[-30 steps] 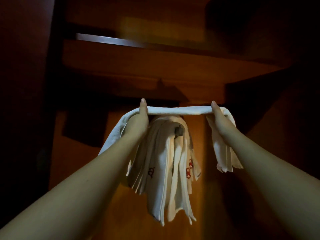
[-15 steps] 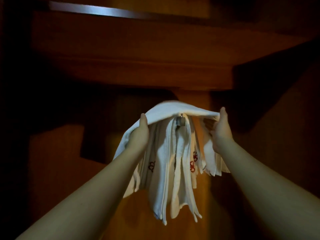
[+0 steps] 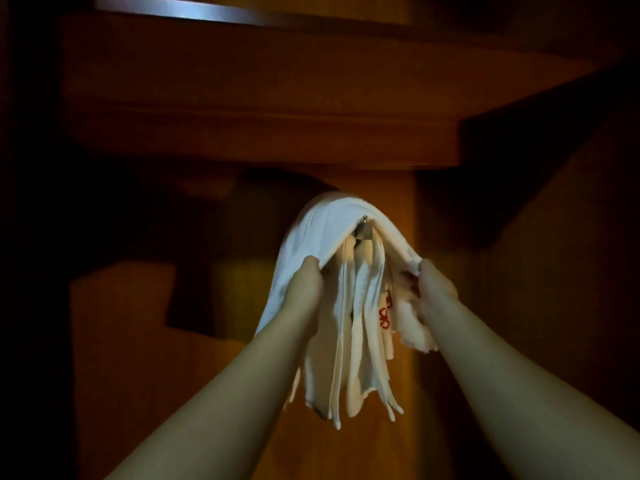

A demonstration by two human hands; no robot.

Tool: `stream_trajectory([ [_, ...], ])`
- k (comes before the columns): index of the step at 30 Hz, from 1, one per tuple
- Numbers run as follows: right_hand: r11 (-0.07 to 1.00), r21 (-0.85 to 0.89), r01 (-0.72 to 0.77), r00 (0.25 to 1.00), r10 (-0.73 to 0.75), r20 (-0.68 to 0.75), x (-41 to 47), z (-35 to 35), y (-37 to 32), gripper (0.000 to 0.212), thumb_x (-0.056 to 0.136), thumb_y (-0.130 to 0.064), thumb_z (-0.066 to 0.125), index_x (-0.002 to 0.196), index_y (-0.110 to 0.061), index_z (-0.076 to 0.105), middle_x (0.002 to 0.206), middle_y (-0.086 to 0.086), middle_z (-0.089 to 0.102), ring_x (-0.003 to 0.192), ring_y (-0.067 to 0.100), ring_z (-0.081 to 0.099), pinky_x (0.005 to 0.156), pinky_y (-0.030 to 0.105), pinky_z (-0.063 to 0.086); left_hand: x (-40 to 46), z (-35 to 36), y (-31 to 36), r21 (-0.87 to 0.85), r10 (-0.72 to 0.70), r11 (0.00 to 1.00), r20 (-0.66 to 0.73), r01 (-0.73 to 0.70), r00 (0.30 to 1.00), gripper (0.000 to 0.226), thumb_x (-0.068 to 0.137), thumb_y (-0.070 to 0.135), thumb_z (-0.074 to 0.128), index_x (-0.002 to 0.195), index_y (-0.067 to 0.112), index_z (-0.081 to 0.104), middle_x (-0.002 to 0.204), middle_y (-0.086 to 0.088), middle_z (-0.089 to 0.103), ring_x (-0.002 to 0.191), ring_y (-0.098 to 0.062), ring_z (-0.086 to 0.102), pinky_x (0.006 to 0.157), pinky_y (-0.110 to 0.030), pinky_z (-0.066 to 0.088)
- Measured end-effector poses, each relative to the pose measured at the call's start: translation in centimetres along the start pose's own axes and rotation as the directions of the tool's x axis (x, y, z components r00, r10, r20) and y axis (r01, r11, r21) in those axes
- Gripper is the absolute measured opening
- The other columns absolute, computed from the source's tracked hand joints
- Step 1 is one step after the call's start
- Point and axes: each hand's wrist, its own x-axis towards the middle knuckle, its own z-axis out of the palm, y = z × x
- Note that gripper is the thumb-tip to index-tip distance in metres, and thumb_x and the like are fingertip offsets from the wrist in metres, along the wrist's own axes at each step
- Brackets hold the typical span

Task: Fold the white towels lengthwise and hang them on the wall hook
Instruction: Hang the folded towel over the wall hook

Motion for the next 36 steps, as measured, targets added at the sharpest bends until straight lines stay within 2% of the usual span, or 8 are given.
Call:
stream_trajectory([
  [6,0.941,-0.334,-0.046,0.958,0.137,0.253,0.7,-1.2,0.8,0.038,0.090,-0.048,0.066,0.095,-0.010,0.069,0.084,0.010,0.077,0.085,0.028,0.072,0.067,0.038,0.057,0.4,-3.0,1.3,0.379,-0.248,0.918,0.321,0.116,0.914,0.076,0.101,0.059,0.022,0.110,0.001,0.070,0.104,-0.019,0.075,0.102,-0.033,0.070,0.089,-0.040,0.052],
  [10,0.791,-0.612,-0.017,0.934,0.230,0.273,0.7,-2.7,-0.7,0.077,0.091,-0.076,0.043,0.084,-0.003,0.063,0.086,0.023,0.076,0.066,0.027,0.076,0.035,0.020,0.043,0.2,-5.7,3.2,0.634,-0.402,0.771,0.418,0.055,0.815,0.074,0.103,0.055,0.030,0.073,0.002,0.072,0.093,-0.019,0.076,0.080,-0.026,0.076,0.053,-0.022,0.050],
  [14,0.638,-0.719,0.277,0.957,-0.117,0.266,1.1,-3.0,-2.2,0.067,0.099,-0.067,0.034,0.096,-0.009,0.066,0.075,0.013,0.073,0.060,0.022,0.071,0.049,0.028,0.050,0.5,-6.5,3.9,0.602,0.006,0.790,0.178,-0.114,0.984,0.049,0.100,0.036,0.045,0.060,0.008,0.051,0.051,-0.007,0.063,0.042,-0.019,0.059,0.043,-0.022,0.035],
  [18,0.459,-0.671,0.583,0.753,-0.615,0.234,1.6,-2.3,-3.0,0.050,0.101,-0.053,0.039,0.091,-0.014,0.068,0.087,0.011,0.069,0.081,0.028,0.065,0.062,0.033,0.041,1.7,-6.6,3.1,0.560,0.512,0.721,-0.035,-0.407,0.858,0.036,0.098,0.032,0.045,0.079,0.006,0.061,0.071,-0.008,0.059,0.070,-0.027,0.056,0.064,-0.037,0.043],
  [22,0.634,-0.487,0.601,0.797,-0.434,0.420,1.6,-1.5,-2.1,0.040,0.100,-0.062,0.040,0.123,-0.033,0.056,0.127,0.001,0.061,0.094,0.011,0.058,0.076,0.034,0.043,2.2,-4.9,1.0,0.368,0.320,0.870,0.087,-0.329,0.943,0.051,0.108,0.044,0.030,0.142,0.011,0.051,0.141,-0.010,0.056,0.128,-0.026,0.053,0.111,-0.040,0.039],
  [26,0.575,-0.477,0.665,0.732,-0.376,0.568,2.6,-2.1,0.9,0.095,0.074,-0.087,0.053,0.153,-0.044,0.024,0.135,-0.016,0.046,0.109,0.012,0.057,0.087,0.040,0.050,1.8,-4.7,-3.2,0.327,0.331,0.858,0.239,-0.397,0.913,0.080,0.093,0.069,0.037,0.158,0.025,0.021,0.163,-0.001,0.029,0.142,-0.015,0.038,0.116,-0.039,0.033],
  [31,0.403,-0.584,0.705,0.693,-0.569,0.444,5.6,-2.7,5.2,0.036,0.090,-0.051,0.058,0.125,-0.050,0.049,0.096,-0.027,0.056,0.080,-0.001,0.053,0.062,0.022,0.039,2.6,-4.6,-6.6,0.570,0.481,0.680,0.127,-0.461,0.867,0.060,0.093,0.029,0.058,0.148,0.034,0.036,0.129,0.003,0.060,0.110,-0.023,0.061,0.087,-0.047,0.055],
  [36,0.587,-0.552,0.592,0.790,-0.556,0.256,6.9,-4.3,8.0,0.020,0.096,-0.034,0.059,0.112,-0.044,0.065,0.085,-0.023,0.061,0.080,-0.003,0.058,0.060,0.018,0.041,3.1,-5.6,-9.1,0.649,0.496,0.641,0.058,-0.410,0.866,0.049,0.093,0.010,0.047,0.136,0.031,0.052,0.087,0.006,0.065,0.072,-0.016,0.061,0.059,-0.038,0.053],
])
